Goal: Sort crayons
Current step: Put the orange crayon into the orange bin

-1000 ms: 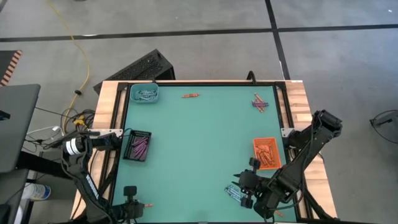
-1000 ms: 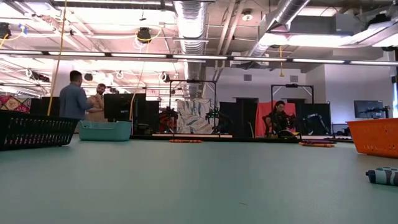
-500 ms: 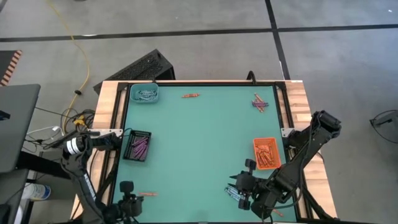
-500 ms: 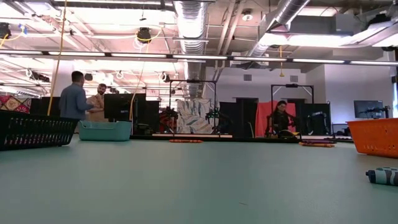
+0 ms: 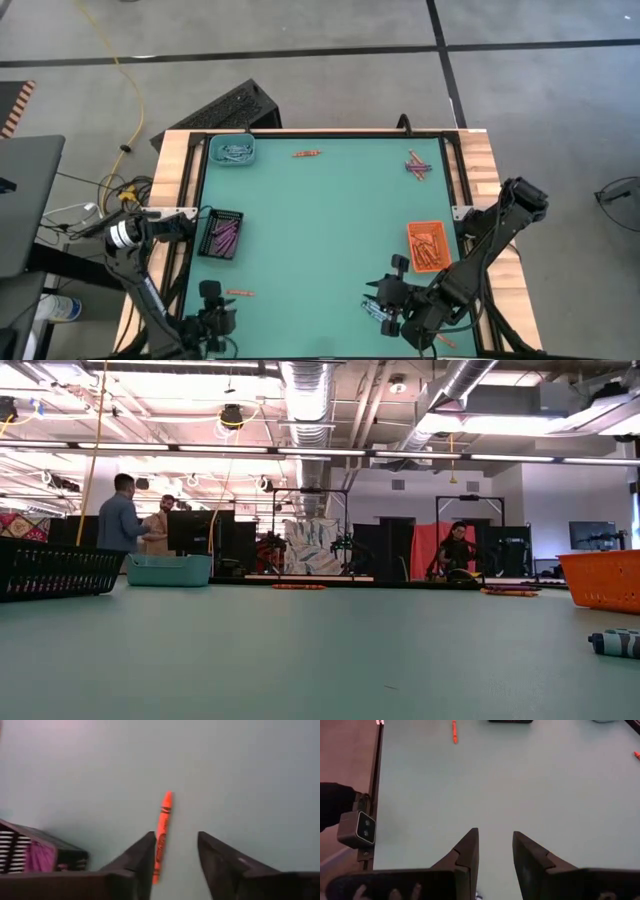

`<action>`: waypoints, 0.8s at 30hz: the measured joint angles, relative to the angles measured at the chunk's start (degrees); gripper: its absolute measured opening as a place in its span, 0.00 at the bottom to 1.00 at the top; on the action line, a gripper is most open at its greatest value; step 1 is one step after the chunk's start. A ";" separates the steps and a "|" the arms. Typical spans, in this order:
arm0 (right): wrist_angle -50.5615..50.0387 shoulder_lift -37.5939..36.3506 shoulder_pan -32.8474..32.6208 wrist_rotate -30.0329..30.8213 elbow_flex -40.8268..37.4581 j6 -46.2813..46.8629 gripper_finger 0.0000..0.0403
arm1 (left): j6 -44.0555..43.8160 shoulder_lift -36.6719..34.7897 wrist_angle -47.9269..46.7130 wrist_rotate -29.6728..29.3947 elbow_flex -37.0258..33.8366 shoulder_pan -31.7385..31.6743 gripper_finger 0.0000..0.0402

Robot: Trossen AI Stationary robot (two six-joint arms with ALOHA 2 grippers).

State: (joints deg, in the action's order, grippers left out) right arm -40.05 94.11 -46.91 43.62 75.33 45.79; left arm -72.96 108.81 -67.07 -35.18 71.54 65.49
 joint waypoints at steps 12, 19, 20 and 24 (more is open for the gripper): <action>5.44 -0.02 2.06 -0.08 -1.12 -5.52 0.28 | 16.17 -14.53 23.92 5.20 -22.07 -13.01 0.48; 6.12 -0.02 2.07 -0.22 -1.86 -5.80 0.28 | 20.28 -24.87 36.24 15.93 -34.62 -19.79 0.44; 6.09 -0.02 2.07 -0.22 -1.86 -5.85 0.28 | 20.56 -25.44 37.27 17.07 -35.60 -20.33 0.42; 6.07 -0.02 2.07 -0.22 -1.86 -5.98 0.28 | 23.08 -25.67 39.58 18.66 -36.93 -21.08 0.31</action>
State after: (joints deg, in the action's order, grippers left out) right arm -33.98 94.08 -44.84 43.40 73.47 39.81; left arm -49.88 83.15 -27.49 -16.52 34.61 44.40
